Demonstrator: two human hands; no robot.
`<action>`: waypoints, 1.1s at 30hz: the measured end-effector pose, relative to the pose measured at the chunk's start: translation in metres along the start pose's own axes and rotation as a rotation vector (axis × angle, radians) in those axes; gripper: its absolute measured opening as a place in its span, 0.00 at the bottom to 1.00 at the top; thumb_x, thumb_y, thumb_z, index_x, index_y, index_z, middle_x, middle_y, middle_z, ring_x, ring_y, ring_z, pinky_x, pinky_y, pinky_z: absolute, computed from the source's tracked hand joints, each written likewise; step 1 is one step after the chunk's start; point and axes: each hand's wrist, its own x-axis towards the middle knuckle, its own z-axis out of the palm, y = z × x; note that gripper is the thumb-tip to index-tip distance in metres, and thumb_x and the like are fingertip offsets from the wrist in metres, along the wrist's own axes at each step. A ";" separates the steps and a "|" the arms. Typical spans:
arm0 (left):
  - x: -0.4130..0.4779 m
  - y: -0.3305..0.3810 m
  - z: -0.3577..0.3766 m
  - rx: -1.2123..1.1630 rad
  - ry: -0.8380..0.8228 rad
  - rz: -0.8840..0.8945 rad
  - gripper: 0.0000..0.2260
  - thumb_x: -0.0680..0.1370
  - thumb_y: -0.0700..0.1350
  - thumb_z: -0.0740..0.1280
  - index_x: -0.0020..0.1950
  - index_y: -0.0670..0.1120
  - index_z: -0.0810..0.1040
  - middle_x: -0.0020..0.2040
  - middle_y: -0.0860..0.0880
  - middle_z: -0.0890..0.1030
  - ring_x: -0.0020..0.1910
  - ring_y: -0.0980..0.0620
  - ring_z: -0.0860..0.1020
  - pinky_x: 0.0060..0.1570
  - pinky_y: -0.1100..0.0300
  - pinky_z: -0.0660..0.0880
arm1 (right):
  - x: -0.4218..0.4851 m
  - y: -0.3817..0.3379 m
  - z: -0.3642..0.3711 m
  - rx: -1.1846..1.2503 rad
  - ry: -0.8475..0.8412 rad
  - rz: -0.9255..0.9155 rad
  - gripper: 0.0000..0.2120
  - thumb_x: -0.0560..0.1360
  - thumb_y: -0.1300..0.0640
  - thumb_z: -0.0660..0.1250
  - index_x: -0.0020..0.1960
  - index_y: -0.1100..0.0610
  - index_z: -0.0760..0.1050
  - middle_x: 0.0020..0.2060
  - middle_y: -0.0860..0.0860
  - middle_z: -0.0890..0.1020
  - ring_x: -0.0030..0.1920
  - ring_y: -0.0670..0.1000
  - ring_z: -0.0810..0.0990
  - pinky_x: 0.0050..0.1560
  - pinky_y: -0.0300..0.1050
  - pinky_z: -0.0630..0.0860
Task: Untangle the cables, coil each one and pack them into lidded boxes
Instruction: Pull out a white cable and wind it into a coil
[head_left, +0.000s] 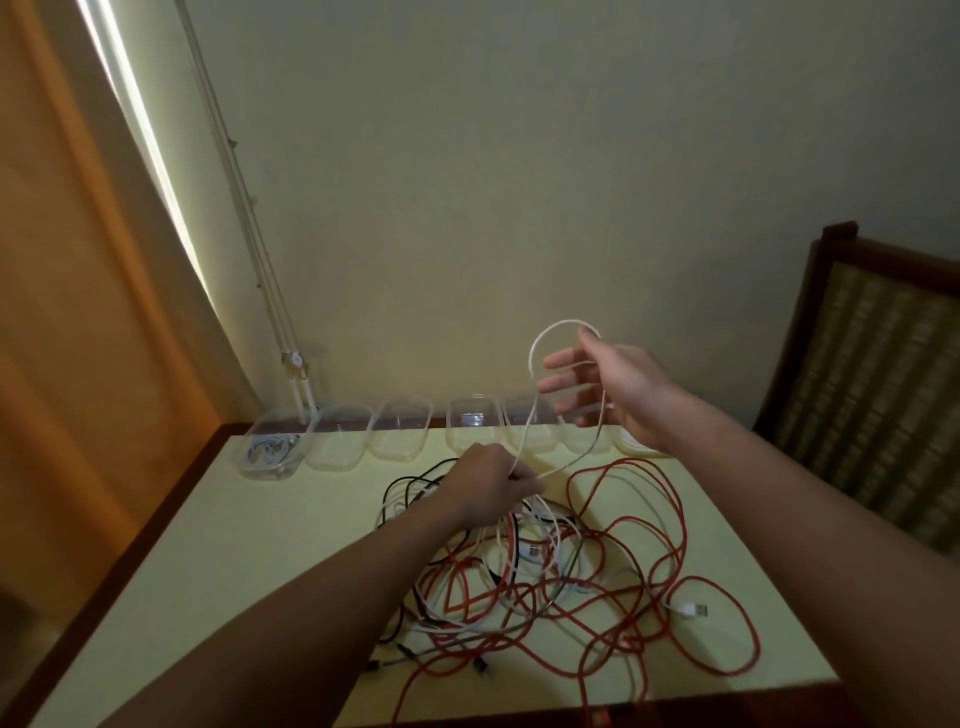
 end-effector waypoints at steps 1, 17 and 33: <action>0.002 0.002 -0.003 -0.012 0.035 -0.001 0.12 0.80 0.53 0.68 0.47 0.47 0.87 0.38 0.51 0.85 0.32 0.60 0.77 0.34 0.63 0.69 | 0.001 0.002 -0.003 0.004 -0.019 0.000 0.26 0.84 0.39 0.53 0.57 0.57 0.81 0.47 0.54 0.87 0.43 0.56 0.81 0.45 0.51 0.74; 0.022 0.040 -0.124 -0.974 0.278 -0.288 0.07 0.78 0.41 0.69 0.53 0.40 0.84 0.30 0.51 0.69 0.24 0.56 0.60 0.21 0.65 0.58 | 0.002 0.111 0.046 -0.544 -0.074 -0.031 0.27 0.84 0.50 0.59 0.81 0.48 0.58 0.64 0.49 0.78 0.58 0.49 0.77 0.53 0.42 0.71; 0.008 0.056 -0.171 -1.032 0.374 -0.315 0.06 0.80 0.39 0.66 0.49 0.42 0.83 0.28 0.53 0.69 0.21 0.57 0.58 0.19 0.66 0.57 | 0.035 0.036 0.059 -0.010 0.254 -0.180 0.14 0.85 0.57 0.58 0.46 0.56 0.80 0.42 0.53 0.85 0.41 0.51 0.83 0.38 0.45 0.81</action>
